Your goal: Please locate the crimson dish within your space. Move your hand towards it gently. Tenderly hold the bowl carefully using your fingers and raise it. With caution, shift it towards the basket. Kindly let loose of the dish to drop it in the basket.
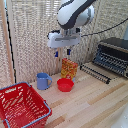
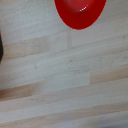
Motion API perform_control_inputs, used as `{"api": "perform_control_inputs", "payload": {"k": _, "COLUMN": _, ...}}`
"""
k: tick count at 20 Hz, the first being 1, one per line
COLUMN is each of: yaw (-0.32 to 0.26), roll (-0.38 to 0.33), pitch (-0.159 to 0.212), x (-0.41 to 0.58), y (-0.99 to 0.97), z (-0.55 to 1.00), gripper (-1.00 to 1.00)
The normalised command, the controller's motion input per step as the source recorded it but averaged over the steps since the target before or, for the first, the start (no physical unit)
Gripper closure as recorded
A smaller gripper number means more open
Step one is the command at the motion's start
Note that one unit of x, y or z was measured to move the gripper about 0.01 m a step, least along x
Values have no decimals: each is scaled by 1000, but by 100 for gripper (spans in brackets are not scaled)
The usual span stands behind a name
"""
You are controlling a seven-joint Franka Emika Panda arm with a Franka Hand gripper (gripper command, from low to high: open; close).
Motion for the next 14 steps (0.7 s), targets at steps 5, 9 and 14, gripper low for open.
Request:
{"api": "perform_control_inputs", "payload": {"k": 5, "yaw": -112, "roll": 41, "pitch": -1, "x": -76, "y": -531, "z": -202, "gripper": -100}}
{"api": "perform_control_inputs", "payload": {"k": 9, "yaw": -141, "roll": 39, "pitch": 0, "x": 0, "y": -572, "z": -186, "gripper": -100}}
{"api": "perform_control_inputs", "payload": {"k": 14, "yaw": -148, "roll": 14, "pitch": 1, "x": -49, "y": -445, "z": -227, "gripper": -100}}
